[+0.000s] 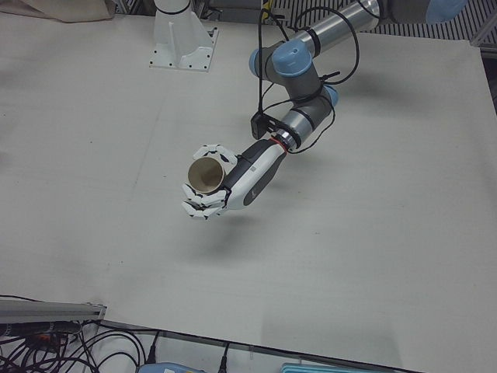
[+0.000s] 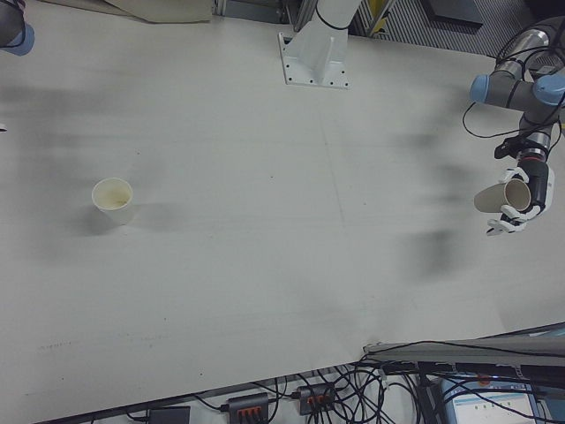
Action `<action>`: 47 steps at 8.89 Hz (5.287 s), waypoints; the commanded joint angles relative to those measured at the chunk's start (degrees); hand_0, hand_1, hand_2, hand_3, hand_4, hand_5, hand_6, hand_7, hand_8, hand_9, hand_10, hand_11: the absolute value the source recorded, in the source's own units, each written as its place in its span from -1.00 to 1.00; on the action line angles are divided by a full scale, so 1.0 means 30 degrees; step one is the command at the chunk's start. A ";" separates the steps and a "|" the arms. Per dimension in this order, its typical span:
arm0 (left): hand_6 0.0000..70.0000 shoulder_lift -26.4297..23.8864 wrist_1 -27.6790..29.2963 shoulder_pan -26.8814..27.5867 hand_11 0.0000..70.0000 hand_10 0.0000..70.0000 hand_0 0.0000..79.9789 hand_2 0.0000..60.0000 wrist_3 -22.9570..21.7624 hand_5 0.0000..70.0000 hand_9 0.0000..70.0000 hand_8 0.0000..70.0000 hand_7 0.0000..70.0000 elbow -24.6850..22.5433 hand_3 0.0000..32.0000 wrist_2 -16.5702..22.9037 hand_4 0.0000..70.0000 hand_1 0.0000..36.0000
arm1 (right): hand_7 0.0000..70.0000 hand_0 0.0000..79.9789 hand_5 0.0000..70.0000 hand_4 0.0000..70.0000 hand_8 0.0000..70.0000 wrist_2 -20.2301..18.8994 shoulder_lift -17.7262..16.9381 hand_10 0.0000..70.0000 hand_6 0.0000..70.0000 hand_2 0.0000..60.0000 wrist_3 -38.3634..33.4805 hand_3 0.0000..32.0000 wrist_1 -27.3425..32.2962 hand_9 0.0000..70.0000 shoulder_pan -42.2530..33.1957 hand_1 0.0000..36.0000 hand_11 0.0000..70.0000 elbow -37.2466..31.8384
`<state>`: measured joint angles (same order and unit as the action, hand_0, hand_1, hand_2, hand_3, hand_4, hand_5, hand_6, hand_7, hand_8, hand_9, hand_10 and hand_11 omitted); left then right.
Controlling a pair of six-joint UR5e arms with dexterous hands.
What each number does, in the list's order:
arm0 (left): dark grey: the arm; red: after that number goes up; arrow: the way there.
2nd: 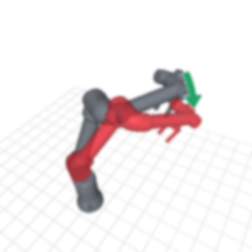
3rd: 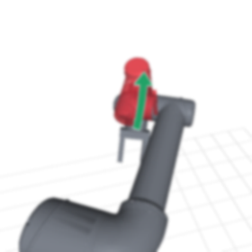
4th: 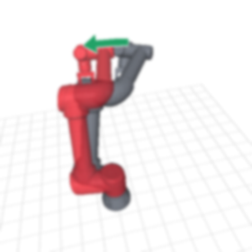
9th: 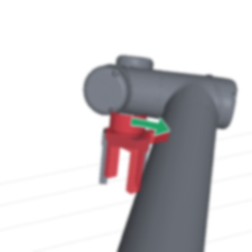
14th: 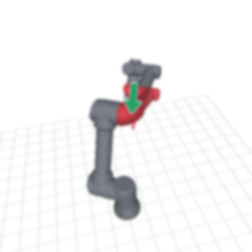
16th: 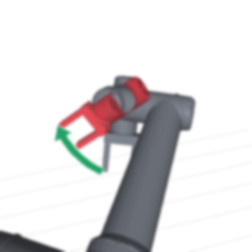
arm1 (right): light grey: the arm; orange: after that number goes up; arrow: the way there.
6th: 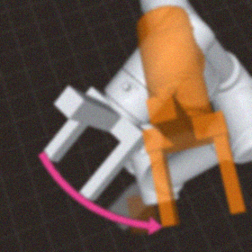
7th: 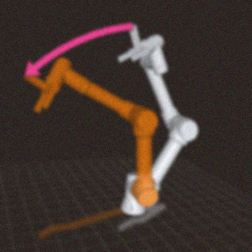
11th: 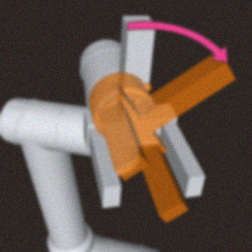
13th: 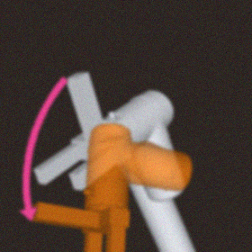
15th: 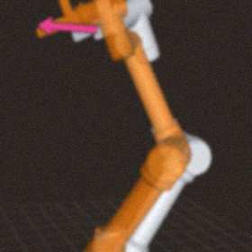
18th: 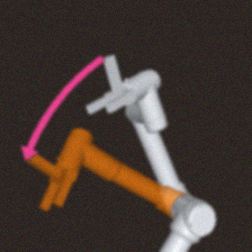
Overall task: Pour water
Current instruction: 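Lift the cup with the left hand and raise it above the table, then reach the right hand to the other white paper cup and grasp it, then lift the cup with the right hand and swing it up high, then move the right hand's cup over the left hand's cup and tilt it, then withdraw both hands holding their cups away from the table center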
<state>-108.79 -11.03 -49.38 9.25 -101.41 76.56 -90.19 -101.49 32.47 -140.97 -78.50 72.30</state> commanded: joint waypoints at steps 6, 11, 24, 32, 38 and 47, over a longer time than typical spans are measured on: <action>-0.52 -0.0358 -0.0248 0.0024 -0.44 -0.64 0.00 1.00 -0.0095 1.00 0.04 -0.34 0.14 -0.0182 -1.00 -0.0090 0.18 1.00 | -1.00 0.16 -1.00 -1.00 -1.00 0.7710 0.2481 -1.00 -1.00 -0.63 0.1745 -0.82 0.0760 -1.00 1.0053 -0.15 -1.00 -0.1688; -0.52 -0.0359 -0.0131 -0.0035 -0.44 -0.64 0.00 1.00 -0.0095 1.00 0.03 -0.35 0.13 -0.0153 -1.00 -0.0119 0.18 1.00 | -0.41 0.26 -0.28 -0.34 -0.95 0.7710 0.4818 -0.98 -0.62 -0.24 0.2184 -1.00 -0.1311 -0.92 1.1164 0.09 -0.95 -0.0896; -0.56 -0.0973 -0.1977 0.0170 -0.46 -0.65 0.00 1.00 0.3759 1.00 -0.05 -0.40 0.03 -0.0122 -1.00 0.0378 0.14 1.00 | 1.00 0.39 1.00 1.00 0.82 1.0904 1.3861 0.69 0.99 1.00 -0.0364 -1.00 -1.9610 1.00 0.7446 0.67 1.00 1.1790; -0.54 -0.3287 -0.2943 0.1343 -0.48 -0.67 0.05 1.00 0.5794 1.00 -0.06 -0.40 0.02 -0.1061 -1.00 0.1345 0.16 1.00 | 1.00 0.55 1.00 1.00 0.61 0.8971 2.3249 0.63 0.97 1.00 0.9613 -1.00 -2.4984 1.00 0.9461 1.00 1.00 0.9915; -0.57 -0.3171 -0.2885 0.1195 -0.51 -0.69 0.01 1.00 0.5412 1.00 -0.06 -0.39 -0.01 -0.1149 -1.00 0.1345 0.13 1.00 | 1.00 0.58 1.00 1.00 0.37 0.9000 2.2814 0.43 0.73 1.00 1.3900 -1.00 -2.6779 0.87 1.2630 1.00 1.00 0.7018; -0.53 0.2033 0.1499 -0.2694 -0.49 -0.68 0.05 1.00 0.0579 1.00 -0.04 -0.38 0.01 -0.1356 -1.00 0.2281 0.16 1.00 | 0.80 0.23 1.00 -0.32 0.78 1.2281 0.7480 1.00 0.47 1.00 -0.3606 -1.00 -1.8917 1.00 0.7459 0.28 1.00 1.3929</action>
<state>-109.13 -12.33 -52.06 12.98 -105.82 81.51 -53.59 -67.04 34.94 -205.04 -47.72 113.39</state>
